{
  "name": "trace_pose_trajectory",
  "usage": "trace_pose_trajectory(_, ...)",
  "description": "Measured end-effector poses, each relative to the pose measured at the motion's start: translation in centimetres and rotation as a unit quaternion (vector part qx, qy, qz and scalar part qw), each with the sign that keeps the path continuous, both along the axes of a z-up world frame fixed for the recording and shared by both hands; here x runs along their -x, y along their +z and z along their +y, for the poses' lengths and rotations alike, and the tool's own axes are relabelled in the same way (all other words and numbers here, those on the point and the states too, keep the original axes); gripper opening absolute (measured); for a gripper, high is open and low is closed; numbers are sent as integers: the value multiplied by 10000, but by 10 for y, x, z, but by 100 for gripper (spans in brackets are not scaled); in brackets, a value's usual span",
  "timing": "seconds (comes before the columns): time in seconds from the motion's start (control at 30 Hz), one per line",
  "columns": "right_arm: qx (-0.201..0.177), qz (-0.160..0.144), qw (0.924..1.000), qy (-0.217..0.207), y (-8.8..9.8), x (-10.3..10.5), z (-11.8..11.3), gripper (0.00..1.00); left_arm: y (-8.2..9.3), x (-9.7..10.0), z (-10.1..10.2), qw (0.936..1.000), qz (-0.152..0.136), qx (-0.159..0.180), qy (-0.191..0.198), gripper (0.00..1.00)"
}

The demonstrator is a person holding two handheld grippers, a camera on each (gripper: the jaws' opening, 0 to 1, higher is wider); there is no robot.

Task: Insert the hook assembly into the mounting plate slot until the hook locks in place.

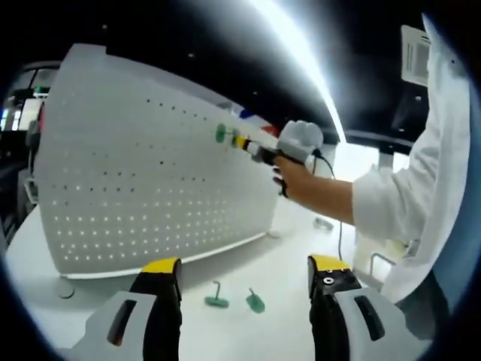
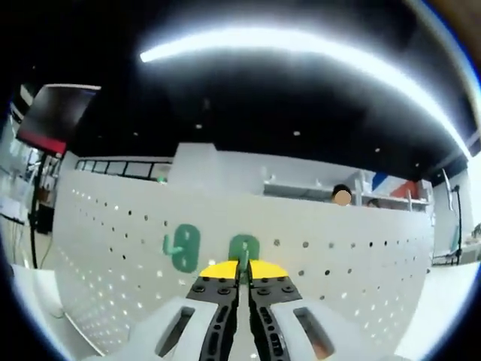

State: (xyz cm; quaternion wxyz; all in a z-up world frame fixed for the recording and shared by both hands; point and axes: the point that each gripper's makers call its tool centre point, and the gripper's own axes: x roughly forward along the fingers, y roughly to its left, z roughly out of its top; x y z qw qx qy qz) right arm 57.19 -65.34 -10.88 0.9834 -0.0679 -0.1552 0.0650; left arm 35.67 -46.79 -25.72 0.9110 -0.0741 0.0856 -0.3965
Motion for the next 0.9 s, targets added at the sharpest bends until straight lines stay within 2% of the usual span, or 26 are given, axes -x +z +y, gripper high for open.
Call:
trace_pose_trajectory(0.3, 8, 101, 9999, 78, -5, -1, 3, 6, 0, -2, 1, 10000, 11, 13, 28, 70)
trace_pose_trajectory(0.43, 114, 146, 9997, 158, -7, 1, 9, 15, 0, -3, 2, 10000, 17, 9, 36, 71)
trace_pose_trajectory(0.57, 55, 195, 9996, 202, -7, 2, 9, 22, -3, -3, 2, 10000, 45, -27, 35, 71)
trace_pose_trajectory(0.9, -133, 177, 9989, 422, 1, 21, 9, 25, -9, -4, 4, 9998, 103, -133, 98, 70)
